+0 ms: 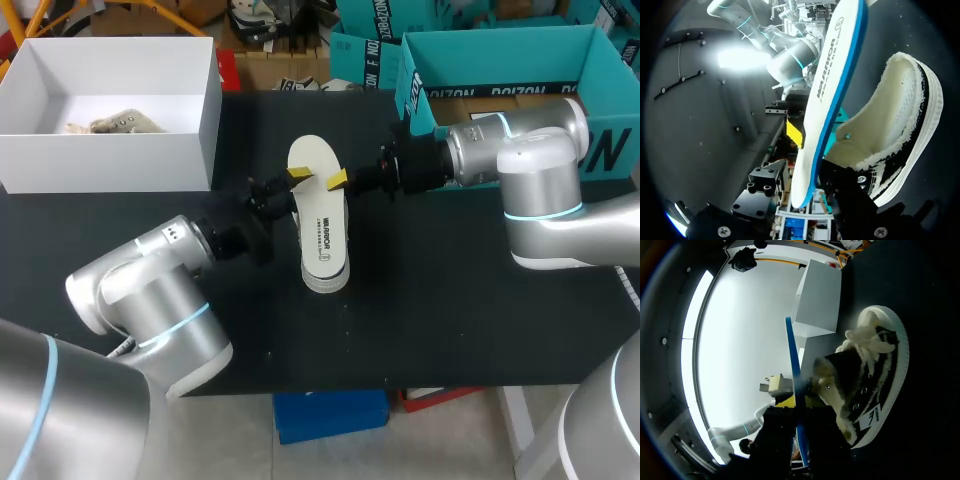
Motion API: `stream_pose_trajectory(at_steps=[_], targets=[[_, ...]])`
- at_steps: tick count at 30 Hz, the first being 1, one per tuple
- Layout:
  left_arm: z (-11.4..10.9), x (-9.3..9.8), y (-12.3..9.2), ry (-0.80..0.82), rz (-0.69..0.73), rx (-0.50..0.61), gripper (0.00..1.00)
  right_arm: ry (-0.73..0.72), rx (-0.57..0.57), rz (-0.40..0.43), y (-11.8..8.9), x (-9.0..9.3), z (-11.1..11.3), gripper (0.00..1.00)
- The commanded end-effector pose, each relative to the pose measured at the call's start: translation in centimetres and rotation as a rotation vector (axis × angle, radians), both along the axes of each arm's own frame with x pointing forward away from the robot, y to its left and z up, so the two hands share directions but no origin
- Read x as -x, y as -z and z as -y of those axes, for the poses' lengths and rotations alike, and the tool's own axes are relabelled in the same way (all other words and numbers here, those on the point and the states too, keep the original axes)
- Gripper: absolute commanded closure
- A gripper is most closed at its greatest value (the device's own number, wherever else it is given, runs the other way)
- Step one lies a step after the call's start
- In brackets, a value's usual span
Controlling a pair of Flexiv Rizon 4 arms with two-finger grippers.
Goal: Take the shoe out of the shoebox, open the shoe tongue, remove and reinsert the insole, then place the shoe into the shoebox
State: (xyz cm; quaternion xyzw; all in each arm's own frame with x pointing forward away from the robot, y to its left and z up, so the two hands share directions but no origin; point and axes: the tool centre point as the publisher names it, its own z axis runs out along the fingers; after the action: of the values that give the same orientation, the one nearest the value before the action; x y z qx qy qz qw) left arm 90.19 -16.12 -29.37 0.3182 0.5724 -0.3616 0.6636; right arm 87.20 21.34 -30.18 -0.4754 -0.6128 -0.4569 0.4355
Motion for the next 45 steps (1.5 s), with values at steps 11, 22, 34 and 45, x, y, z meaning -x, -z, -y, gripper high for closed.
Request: stream_pose_trajectory(at_steps=[11,22,34,45], targets=[[0.0,0.3,0.1,-0.010,0.019,-0.008,1.00,0.000,0.001,0.000,0.1,0.0,-0.1,1.00],[-0.5,1.2,0.0,0.048,-0.014,-0.057,1.00,0.038,0.036,-0.018,0.0,0.1,1.0,0.00],[-3.0,5.5,-1.4,0.190,-0.178,-0.229,1.00,0.128,0.138,-0.062,0.3,1.1,5.7,0.00],[-4.4,10.2,-1.4,0.272,-0.258,-0.359,1.00,0.218,0.230,-0.067,-0.6,1.2,8.8,0.00]])
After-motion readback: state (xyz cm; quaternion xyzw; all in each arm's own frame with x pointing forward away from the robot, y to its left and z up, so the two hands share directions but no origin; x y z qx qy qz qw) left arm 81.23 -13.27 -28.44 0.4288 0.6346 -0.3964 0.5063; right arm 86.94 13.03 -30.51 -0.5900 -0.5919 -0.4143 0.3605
